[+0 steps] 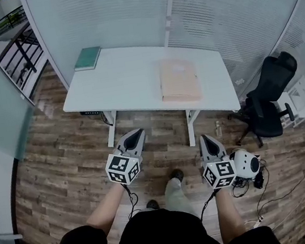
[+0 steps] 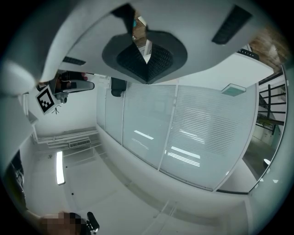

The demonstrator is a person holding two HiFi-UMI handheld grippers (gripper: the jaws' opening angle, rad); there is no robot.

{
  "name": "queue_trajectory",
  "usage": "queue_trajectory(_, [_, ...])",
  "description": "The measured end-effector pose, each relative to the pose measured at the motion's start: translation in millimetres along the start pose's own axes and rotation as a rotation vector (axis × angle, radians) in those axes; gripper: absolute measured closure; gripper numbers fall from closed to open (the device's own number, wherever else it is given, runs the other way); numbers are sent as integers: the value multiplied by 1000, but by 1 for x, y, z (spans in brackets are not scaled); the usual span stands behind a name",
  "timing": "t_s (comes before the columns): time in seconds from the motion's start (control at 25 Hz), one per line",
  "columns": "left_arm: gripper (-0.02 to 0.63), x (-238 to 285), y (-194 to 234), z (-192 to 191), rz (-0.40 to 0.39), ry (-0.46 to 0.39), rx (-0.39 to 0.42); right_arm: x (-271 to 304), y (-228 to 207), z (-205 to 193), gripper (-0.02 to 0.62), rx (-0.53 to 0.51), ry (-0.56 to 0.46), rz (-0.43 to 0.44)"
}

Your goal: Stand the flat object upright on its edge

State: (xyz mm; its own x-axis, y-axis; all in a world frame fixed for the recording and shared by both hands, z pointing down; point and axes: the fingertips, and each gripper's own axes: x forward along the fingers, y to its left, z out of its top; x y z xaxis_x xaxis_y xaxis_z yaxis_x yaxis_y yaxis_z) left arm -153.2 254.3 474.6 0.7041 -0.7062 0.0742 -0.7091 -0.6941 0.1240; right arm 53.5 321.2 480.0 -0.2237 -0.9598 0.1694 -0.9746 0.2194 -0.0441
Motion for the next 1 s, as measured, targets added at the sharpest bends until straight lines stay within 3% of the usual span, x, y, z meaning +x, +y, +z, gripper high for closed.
queue_trajectory(1.0, [588, 151, 66, 11, 8, 3, 8, 144, -97, 28, 574, -10, -12, 10])
